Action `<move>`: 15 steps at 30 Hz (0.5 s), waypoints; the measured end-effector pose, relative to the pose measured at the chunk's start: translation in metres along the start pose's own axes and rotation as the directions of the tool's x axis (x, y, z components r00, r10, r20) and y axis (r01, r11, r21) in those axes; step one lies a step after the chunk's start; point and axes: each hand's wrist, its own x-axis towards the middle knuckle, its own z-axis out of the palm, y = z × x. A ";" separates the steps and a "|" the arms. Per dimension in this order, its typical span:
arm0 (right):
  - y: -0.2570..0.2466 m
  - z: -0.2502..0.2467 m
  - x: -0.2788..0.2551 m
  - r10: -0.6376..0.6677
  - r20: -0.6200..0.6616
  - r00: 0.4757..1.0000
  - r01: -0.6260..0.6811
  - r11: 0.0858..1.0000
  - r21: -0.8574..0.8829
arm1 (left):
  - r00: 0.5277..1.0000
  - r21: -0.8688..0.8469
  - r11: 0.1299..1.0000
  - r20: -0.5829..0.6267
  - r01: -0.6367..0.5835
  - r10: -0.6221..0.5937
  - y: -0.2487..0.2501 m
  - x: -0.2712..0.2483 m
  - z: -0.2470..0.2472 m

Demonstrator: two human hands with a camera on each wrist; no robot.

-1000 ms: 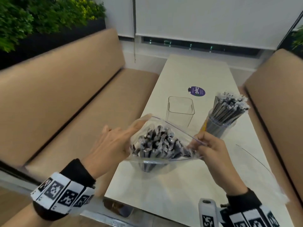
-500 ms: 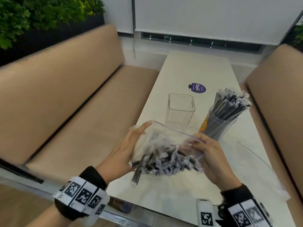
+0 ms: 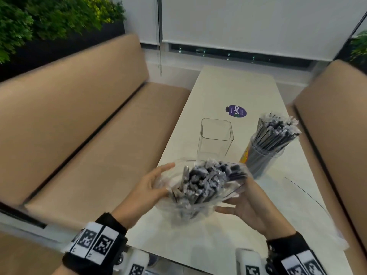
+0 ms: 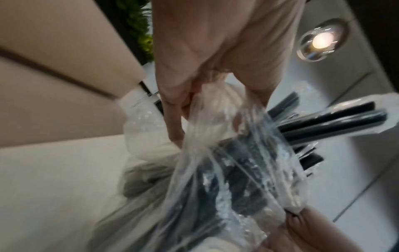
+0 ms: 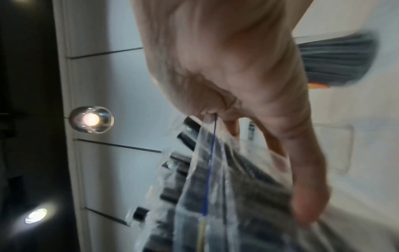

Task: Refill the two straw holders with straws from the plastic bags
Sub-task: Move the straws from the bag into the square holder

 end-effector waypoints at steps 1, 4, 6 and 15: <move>0.004 -0.001 0.005 0.024 -0.037 0.999 -0.025 0.999 -0.030 | 0.997 -0.002 0.998 0.034 0.064 -0.063 -0.010 0.000 0.002; 0.013 -0.005 0.014 0.103 -0.076 0.992 -0.110 0.989 -0.097 | 0.972 0.011 0.979 0.122 0.201 -0.201 -0.029 -0.002 -0.003; 0.016 -0.009 0.019 0.139 -0.066 0.988 -0.144 0.986 -0.086 | 0.968 0.052 0.980 0.155 0.190 -0.196 -0.030 0.000 -0.013; 0.012 0.020 0.042 0.142 0.024 0.990 -0.137 0.981 -0.137 | 0.877 0.494 0.772 0.452 -0.399 0.164 0.003 0.029 0.012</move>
